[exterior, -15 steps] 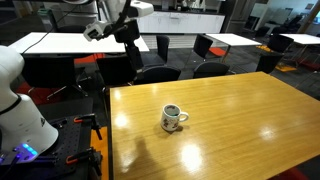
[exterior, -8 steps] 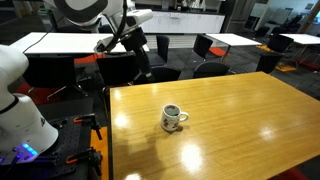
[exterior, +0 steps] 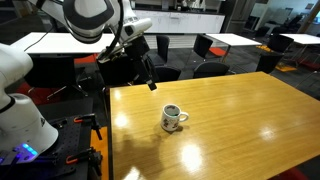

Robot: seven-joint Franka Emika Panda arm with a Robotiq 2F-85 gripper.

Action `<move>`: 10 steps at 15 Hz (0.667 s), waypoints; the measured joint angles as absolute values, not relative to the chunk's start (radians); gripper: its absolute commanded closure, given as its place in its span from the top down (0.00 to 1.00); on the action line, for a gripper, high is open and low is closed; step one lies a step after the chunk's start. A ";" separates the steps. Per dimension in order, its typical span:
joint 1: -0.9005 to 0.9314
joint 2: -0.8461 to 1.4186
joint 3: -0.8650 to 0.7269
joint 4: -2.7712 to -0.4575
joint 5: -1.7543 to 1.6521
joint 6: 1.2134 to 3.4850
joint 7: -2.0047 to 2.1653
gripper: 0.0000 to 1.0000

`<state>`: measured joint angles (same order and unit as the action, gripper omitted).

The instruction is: Take the pen from the white cup and put it on the table

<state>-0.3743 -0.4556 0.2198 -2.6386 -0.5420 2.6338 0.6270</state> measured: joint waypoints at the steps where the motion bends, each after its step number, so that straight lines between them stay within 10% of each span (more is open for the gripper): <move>1: -0.381 -0.449 0.227 -2.638 -0.556 2.641 0.660 1.00; 10: -0.484 -0.393 0.314 -2.620 -0.808 2.755 1.036 1.00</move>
<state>-0.4843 -0.3934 0.3141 -2.6199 -0.8079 2.7546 1.0357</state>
